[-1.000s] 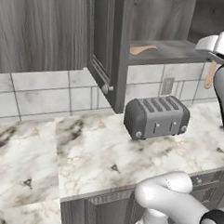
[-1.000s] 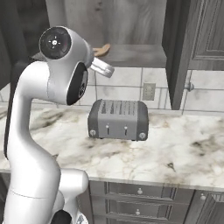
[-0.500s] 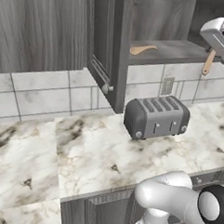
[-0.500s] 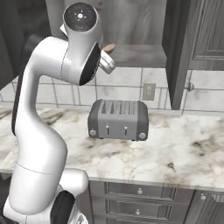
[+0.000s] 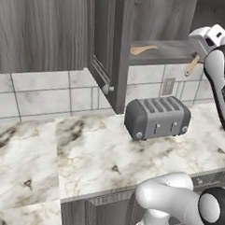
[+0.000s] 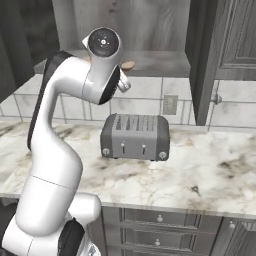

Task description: Organize the utensils by type. Pick up the wooden spoons from the counter and place them in the open cabinet. Then pick up the metallic utensils from the counter and place them in the open drawer.

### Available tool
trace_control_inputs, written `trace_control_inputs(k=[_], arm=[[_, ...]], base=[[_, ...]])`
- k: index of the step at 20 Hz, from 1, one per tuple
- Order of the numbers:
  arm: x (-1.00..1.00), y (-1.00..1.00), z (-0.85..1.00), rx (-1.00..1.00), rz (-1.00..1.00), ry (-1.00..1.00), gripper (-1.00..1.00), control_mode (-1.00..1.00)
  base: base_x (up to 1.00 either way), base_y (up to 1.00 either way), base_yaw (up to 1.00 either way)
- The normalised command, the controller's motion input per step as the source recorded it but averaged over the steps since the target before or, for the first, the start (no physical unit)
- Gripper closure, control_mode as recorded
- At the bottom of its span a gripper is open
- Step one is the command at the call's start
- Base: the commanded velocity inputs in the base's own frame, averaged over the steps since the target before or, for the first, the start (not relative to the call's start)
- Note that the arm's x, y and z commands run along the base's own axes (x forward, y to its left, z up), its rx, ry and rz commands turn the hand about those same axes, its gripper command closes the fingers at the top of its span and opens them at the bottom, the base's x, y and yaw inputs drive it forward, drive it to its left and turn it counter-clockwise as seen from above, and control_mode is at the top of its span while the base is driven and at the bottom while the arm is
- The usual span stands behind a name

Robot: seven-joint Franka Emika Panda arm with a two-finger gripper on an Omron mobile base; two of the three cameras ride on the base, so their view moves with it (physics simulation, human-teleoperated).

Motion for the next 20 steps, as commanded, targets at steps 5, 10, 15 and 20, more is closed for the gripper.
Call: trace_control_inputs(k=[5,10,15,20], arm=[[0.53,0.02,0.08,0.10,-0.03,0.11,1.00,-1.00],[0.63,0.15,0.00,0.02,-0.11,0.00,1.00,-1.00],[0.68,0.11,-0.01,0.06,-0.11,0.00,1.00,-1.00],[0.66,0.00,0.00,0.11,-0.07,0.03,1.00,-1.00]], base=[[0.00,0.00,0.00],[0.00,0.00,0.00],[0.00,0.00,0.00],[0.00,0.00,0.00]])
